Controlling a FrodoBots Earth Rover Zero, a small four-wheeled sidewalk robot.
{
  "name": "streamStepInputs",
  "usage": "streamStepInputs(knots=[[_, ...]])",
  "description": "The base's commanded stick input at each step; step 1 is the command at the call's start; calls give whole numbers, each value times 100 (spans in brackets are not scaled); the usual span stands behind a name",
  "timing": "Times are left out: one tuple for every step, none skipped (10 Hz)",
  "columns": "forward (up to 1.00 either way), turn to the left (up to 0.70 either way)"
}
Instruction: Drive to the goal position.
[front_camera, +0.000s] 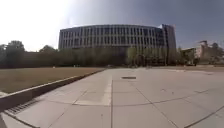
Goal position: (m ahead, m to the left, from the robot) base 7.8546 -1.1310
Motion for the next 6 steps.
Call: streamStepInputs(knots=[[5,0],[5,0],[5,0],[5,0],[5,0],[5,0]])
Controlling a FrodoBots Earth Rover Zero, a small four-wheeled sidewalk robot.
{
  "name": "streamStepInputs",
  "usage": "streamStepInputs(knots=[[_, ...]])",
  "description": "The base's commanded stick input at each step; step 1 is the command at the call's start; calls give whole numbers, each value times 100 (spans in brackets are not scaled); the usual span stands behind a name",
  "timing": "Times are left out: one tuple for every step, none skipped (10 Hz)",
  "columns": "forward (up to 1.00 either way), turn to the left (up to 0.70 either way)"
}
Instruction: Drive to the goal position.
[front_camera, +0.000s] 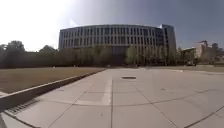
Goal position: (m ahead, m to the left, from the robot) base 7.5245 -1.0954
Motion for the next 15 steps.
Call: streamStepInputs(knots=[[5,0],[5,0],[5,0],[5,0],[5,0],[5,0],[5,0],[5,0],[5,0],[5,0],[5,0],[5,0],[5,0],[5,0],[5,0]])
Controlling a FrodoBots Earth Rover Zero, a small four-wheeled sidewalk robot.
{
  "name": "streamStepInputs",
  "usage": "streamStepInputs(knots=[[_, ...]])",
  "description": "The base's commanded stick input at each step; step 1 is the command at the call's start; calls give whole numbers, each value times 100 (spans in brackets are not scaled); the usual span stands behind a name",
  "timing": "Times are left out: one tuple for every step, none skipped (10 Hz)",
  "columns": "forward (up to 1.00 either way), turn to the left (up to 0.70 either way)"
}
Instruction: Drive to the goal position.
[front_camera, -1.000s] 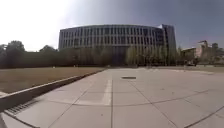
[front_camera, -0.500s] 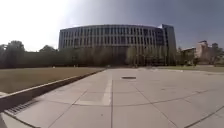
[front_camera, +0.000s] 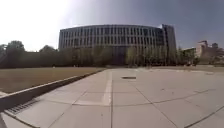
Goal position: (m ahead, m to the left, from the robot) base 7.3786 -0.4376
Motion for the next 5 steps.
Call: streamStepInputs(knots=[[5,0],[5,0],[5,0],[5,0],[5,0]])
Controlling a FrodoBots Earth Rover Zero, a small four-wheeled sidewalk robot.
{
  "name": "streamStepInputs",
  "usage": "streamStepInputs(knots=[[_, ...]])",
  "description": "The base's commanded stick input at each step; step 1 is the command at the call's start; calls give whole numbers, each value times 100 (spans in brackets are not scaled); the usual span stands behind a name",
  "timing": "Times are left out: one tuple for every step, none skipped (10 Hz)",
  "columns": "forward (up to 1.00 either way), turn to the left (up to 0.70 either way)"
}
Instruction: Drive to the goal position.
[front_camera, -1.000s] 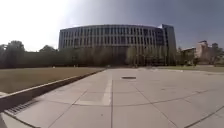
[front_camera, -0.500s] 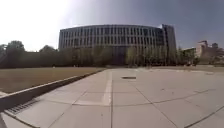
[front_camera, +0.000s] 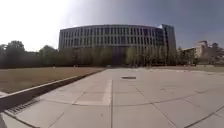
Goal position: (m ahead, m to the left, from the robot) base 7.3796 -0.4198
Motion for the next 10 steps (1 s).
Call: streamStepInputs(knots=[[5,0],[5,0],[5,0],[4,0],[5,0],[5,0],[5,0],[5,0],[5,0],[5,0]])
